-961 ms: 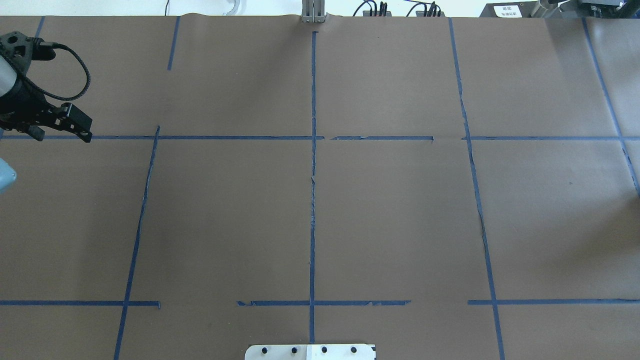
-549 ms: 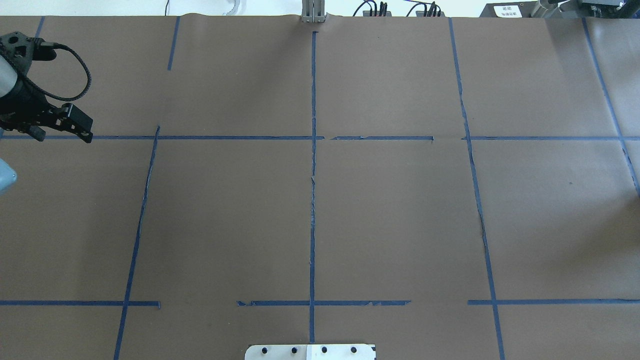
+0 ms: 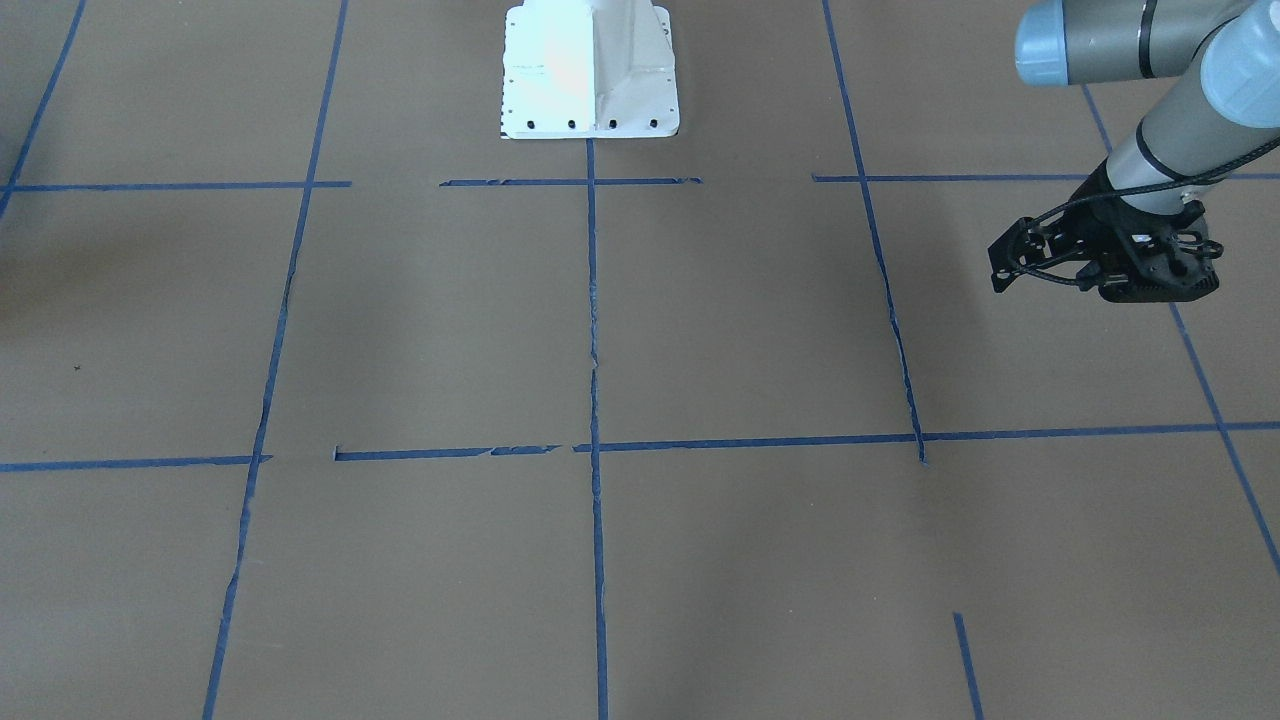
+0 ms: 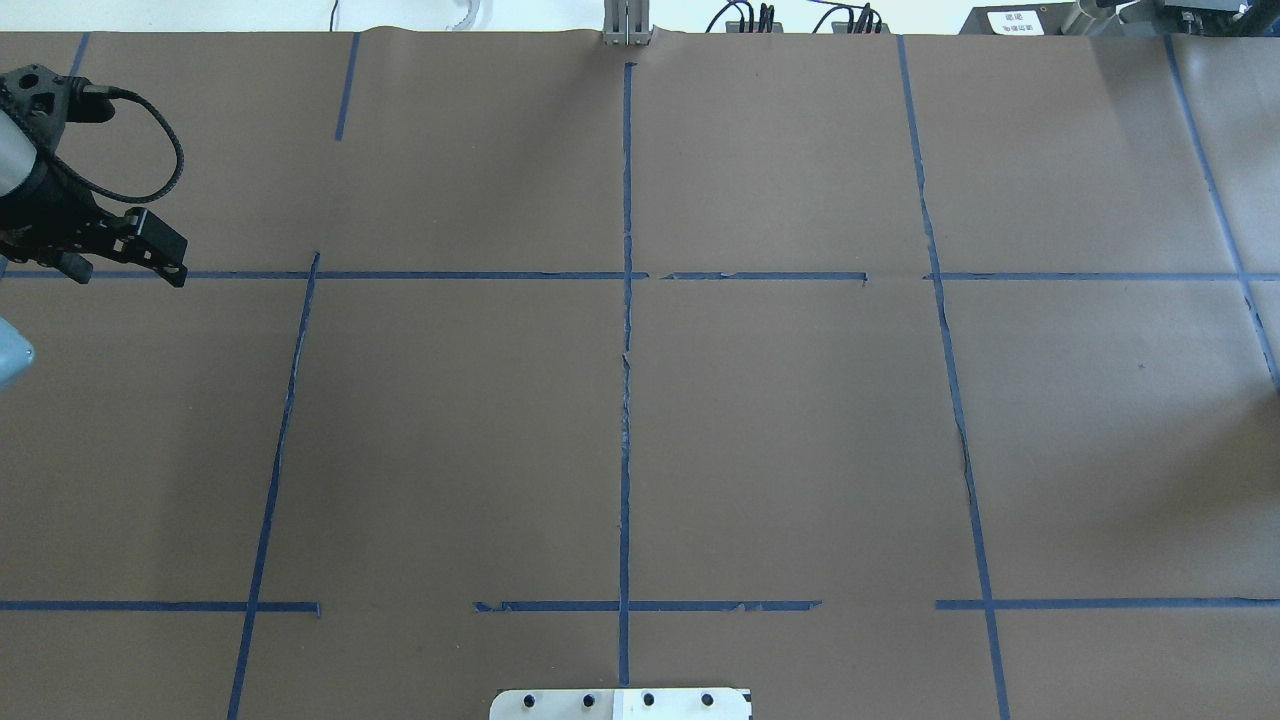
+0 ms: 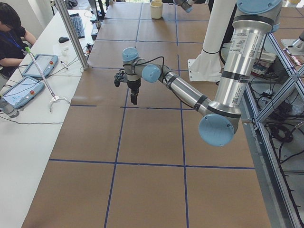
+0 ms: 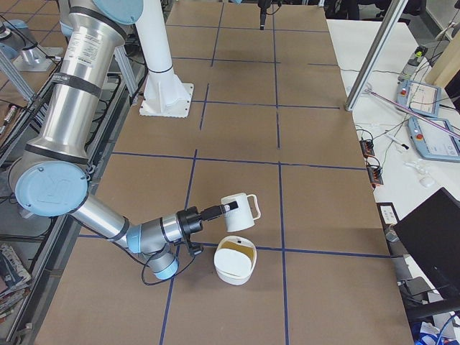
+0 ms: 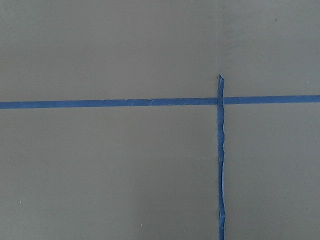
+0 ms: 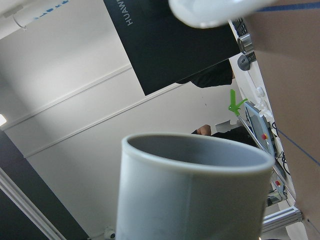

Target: Left arm hands cup to right arm to dump lemon

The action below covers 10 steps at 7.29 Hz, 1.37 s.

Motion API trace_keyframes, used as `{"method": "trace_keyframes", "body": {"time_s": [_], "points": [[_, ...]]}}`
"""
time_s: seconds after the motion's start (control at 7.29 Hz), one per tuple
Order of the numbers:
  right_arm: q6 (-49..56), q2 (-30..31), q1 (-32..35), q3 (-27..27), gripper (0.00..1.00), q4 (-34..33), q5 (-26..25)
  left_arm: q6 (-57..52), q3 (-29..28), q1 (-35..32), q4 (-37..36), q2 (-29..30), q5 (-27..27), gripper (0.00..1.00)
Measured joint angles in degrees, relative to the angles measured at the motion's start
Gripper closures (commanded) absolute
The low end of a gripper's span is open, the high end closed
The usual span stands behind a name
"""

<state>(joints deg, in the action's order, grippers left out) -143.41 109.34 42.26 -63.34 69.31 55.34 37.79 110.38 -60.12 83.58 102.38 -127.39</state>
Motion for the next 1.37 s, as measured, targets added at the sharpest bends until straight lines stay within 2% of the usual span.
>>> {"method": "trace_keyframes", "body": {"time_s": [0.27, 0.41, 0.82, 1.37], "points": [[3.7, 0.1, 0.0, 0.1, 0.81, -0.5, 1.3, 0.0, 0.2, 0.0, 0.0, -0.1, -0.2, 0.0], [8.9, 0.2, 0.0, -0.1, 0.8, -0.7, 2.8, 0.0, 0.2, 0.0, 0.0, -0.1, -0.2, 0.0], [29.6, 0.4, 0.7, -0.1, 0.8, -2.9, 10.2, 0.0, 0.1, 0.1, 0.0, -0.3, -0.3, 0.0], [59.7, 1.2, 4.0, -1.5, 0.81, -11.0, 21.8, 0.0, 0.1, 0.1, 0.0, -0.6, -0.5, 0.0]]}}
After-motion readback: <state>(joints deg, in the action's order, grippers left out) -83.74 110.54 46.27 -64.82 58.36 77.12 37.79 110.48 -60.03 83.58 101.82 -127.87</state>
